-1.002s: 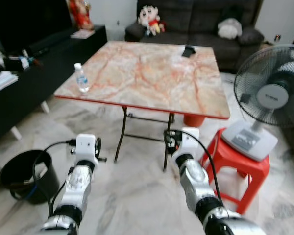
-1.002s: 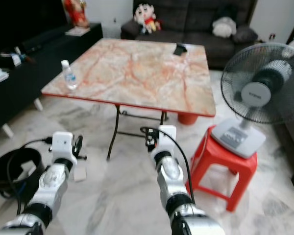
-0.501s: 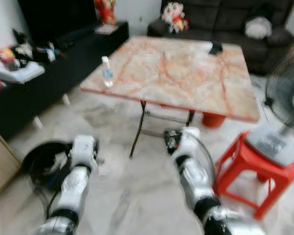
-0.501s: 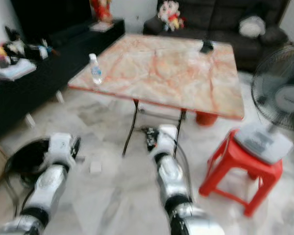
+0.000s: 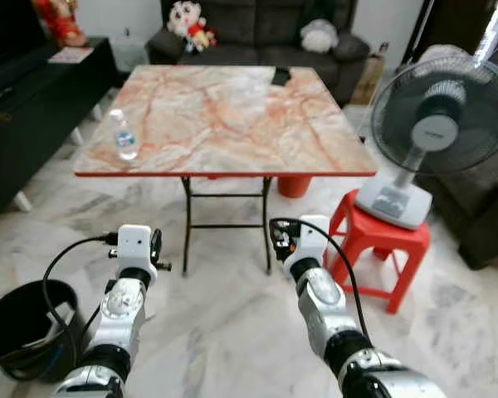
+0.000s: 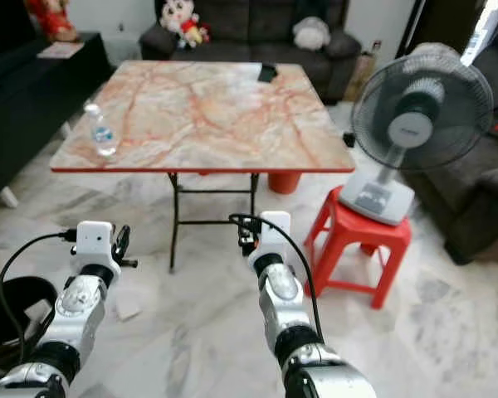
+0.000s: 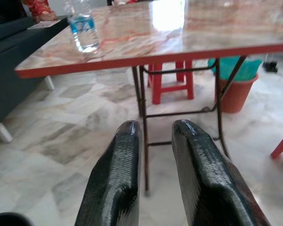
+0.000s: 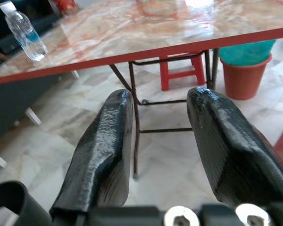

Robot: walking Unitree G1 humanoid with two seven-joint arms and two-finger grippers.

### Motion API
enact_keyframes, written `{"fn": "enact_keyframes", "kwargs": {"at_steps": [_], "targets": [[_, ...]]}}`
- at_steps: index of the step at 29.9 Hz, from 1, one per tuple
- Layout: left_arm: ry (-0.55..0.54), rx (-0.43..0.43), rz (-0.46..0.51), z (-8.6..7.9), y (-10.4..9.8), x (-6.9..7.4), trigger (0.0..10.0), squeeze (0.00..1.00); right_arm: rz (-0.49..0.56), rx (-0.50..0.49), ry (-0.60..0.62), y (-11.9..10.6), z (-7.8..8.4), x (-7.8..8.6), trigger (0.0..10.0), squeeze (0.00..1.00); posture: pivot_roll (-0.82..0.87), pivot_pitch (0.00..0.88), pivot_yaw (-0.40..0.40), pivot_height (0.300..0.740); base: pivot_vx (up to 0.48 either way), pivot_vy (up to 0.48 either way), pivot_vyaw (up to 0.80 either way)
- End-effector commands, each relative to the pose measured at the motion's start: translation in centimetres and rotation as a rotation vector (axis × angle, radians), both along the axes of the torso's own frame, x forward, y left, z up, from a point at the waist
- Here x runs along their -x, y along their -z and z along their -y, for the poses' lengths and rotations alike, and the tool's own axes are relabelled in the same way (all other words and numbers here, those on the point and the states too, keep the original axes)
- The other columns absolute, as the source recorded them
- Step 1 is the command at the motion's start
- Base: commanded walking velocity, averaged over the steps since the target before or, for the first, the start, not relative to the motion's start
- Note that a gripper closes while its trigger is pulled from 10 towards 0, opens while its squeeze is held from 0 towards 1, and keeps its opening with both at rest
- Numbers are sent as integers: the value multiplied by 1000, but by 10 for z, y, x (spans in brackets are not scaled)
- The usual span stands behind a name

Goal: Picking trash to rubbish bin

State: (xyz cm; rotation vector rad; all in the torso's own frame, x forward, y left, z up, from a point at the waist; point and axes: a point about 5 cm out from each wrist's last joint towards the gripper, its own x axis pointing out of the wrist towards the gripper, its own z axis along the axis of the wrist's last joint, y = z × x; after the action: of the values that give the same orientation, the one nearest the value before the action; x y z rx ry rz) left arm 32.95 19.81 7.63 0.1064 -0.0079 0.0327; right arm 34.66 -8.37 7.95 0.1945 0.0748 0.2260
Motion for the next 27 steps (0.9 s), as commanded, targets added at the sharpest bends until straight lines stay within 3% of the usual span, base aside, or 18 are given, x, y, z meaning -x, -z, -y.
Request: {"fn": "enact_keyframes", "kwargs": {"at_steps": [1,5,19,27], "targets": [[10,2,-7,5,0,-2,10000,0,-4,1,20,1,6,0,10000,0,25,0,-23,740,0,480,0],[14,-2,0,6,-2,-2,10000,0,-2,1,19,1,5,0,10000,0,26,0,-23,740,0,360,0],[32,-12,52,15,-13,-6,10000,0,12,0,13,-2,3,-1,10000,0,26,0,-20,740,0,0,0],[4,-22,62,11,-17,-8,10000,0,30,28,-24,-5,-1,-2,10000,0,25,0,-18,740,401,0,368]]}}
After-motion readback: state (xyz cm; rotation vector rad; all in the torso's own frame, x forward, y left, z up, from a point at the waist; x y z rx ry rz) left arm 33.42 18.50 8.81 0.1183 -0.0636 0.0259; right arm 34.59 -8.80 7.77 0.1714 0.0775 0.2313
